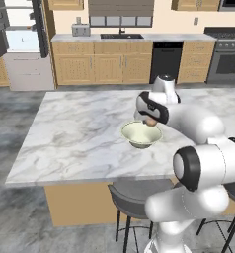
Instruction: Retrieve the peach and tangerine from the fridge and place them into the bowl on the dining table.
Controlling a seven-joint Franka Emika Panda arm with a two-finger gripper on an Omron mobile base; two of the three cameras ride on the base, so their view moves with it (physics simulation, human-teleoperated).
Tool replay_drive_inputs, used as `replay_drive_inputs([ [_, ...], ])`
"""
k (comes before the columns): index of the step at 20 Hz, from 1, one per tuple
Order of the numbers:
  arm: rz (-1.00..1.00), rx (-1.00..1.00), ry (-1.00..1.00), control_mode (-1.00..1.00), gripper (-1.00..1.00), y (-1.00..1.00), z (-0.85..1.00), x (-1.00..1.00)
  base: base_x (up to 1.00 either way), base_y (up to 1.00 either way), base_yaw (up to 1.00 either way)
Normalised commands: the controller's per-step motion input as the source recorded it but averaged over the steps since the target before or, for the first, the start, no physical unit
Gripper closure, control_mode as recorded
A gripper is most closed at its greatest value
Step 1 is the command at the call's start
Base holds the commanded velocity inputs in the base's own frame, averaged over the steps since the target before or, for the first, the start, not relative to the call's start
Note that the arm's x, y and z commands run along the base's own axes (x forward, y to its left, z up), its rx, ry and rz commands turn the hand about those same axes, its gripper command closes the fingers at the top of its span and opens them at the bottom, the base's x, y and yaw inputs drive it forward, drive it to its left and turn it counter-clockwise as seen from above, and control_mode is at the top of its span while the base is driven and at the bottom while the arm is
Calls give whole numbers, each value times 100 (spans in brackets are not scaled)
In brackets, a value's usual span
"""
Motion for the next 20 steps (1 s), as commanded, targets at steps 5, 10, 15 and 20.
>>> replay_drive_inputs([
  [5,0,0,0,-100,100,0,-65,5,0,0,0],
  [10,0,0,0,-100,100,0,-43,23,0,0,0],
  [15,0,0,0,-100,100,0,-28,34,0,0,0],
  [20,0,0,0,-100,100,0,-24,37,0,0,0],
])
